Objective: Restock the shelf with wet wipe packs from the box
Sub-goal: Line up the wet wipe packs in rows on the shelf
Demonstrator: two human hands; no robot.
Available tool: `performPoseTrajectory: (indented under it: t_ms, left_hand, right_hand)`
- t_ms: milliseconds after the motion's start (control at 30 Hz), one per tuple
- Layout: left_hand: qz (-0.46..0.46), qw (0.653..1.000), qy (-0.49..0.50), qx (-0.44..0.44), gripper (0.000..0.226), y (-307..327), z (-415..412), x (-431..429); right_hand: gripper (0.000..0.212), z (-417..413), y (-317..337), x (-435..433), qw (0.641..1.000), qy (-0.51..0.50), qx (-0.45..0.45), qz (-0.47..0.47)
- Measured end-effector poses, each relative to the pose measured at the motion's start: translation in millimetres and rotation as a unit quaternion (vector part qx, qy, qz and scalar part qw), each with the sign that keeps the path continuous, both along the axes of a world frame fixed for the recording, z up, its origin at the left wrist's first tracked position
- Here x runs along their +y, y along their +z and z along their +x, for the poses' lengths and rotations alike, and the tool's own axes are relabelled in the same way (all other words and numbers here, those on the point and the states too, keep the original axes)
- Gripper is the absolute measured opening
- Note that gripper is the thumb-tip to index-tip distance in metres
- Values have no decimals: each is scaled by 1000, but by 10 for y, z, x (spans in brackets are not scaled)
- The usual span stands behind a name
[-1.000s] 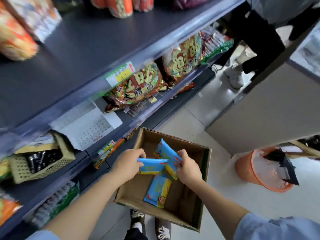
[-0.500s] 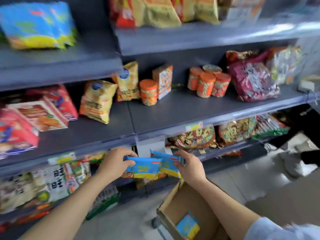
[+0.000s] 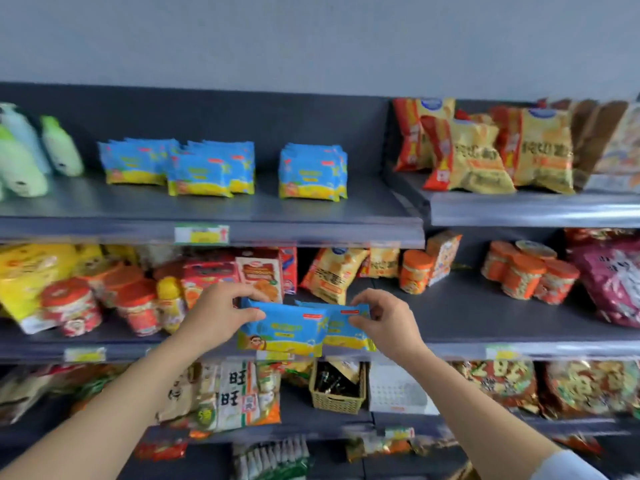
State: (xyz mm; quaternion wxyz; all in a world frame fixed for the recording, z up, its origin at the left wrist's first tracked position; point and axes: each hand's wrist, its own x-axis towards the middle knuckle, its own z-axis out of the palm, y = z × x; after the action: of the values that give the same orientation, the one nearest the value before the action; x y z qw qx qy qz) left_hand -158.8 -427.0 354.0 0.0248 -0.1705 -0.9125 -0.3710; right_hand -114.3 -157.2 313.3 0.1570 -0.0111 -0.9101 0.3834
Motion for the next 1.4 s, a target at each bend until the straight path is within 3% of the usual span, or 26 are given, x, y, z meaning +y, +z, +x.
performPoseTrajectory:
  t_ms: [567, 767, 1100, 1400]
  left_hand:
    - [138, 987, 29, 84, 37, 1085, -283, -1801]
    - [166, 980, 47, 101, 25, 1339, -620, -2071]
    - [199, 971, 81, 107, 21, 1567, -1350, -2464]
    - [195, 973, 90, 87, 22, 1554, -1955, -2877]
  right_hand:
    - [16, -744, 1279, -1792, 984, 103, 140, -39]
    - [15, -1362, 1594, -2242, 974, 130, 181, -41]
    - [18, -2447, 1862, -2876, 973, 164, 160, -19]
    - [23, -3152, 1980, -3403, 977, 155, 125, 76]
